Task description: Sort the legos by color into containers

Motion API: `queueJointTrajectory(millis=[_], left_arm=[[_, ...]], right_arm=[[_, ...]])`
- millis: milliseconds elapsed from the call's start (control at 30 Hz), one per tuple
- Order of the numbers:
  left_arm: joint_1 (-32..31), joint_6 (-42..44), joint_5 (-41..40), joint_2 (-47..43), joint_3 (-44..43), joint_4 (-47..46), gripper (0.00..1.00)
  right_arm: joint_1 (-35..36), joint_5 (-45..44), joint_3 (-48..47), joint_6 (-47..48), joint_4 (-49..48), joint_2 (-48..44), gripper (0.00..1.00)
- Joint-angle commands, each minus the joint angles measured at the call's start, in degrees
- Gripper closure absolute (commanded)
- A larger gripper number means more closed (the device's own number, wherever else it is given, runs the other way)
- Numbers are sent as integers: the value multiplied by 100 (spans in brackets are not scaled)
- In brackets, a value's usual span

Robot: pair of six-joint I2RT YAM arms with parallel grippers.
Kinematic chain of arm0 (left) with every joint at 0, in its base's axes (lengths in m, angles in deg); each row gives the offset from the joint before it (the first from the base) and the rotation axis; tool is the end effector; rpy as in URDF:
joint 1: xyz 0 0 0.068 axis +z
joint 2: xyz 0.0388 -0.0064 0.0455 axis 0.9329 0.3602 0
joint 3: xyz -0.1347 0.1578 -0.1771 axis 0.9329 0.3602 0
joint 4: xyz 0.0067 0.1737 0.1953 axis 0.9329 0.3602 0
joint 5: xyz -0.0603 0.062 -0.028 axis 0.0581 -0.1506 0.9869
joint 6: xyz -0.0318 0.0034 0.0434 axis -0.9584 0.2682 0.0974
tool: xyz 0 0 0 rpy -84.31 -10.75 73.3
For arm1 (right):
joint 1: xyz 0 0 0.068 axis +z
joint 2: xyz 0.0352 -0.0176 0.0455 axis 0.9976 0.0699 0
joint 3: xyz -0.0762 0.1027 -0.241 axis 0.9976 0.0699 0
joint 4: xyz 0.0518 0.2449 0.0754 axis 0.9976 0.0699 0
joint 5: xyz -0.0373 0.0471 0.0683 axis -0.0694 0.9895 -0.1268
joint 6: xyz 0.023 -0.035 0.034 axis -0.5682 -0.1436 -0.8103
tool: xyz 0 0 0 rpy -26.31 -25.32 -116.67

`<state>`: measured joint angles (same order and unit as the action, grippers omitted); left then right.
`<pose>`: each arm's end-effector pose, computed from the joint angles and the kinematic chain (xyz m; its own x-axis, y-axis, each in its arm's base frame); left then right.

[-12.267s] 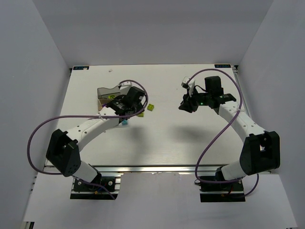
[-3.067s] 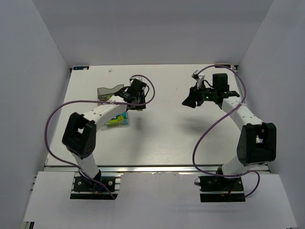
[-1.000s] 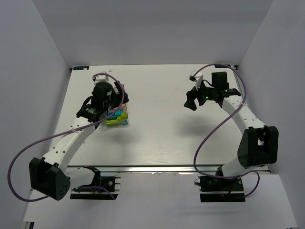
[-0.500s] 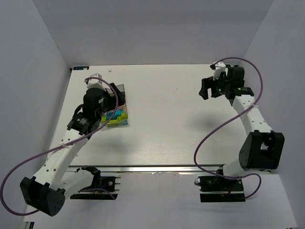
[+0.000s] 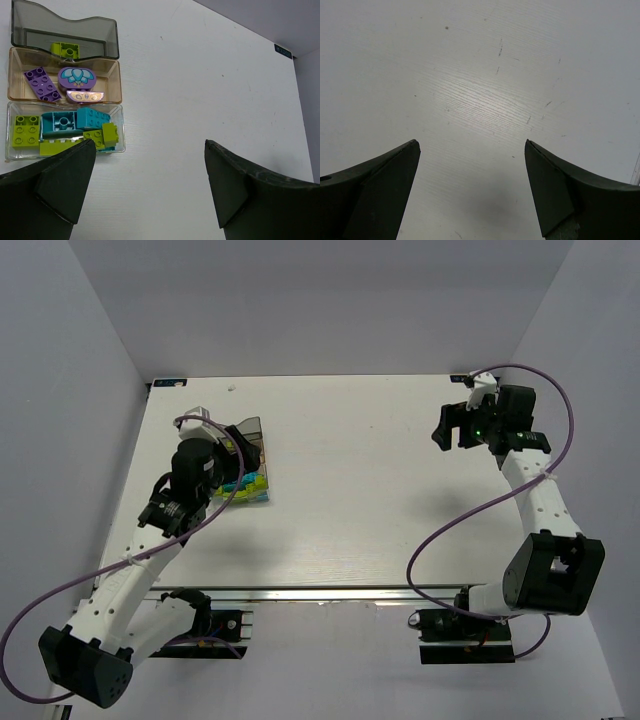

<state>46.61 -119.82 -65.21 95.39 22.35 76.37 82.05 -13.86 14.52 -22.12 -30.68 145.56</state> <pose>0.1963 -0.0723 0.3322 -0.4112 -0.4095 -0.8144 -0.0429 0.9011 -0.4315 0.3155 -0.0089 0.3273 -0.4666 -0.1660 -0.8688 -0.3508 0.9364 0.0095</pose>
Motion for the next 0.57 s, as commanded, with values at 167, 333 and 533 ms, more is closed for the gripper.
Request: queueJointTrajectory(millis=[167,333,533], left_arm=[[22,-82,36,-201,-32,-120,2],[22,-56,45,-236,-24,-102,2],[22,-74,98,-254,73,-155,2]], right_arm=[[-63,324,-145,164,-76,-12,11],[-63,342,-320,137,30,129,10],[-71,228,-365,225,100,191,11]])
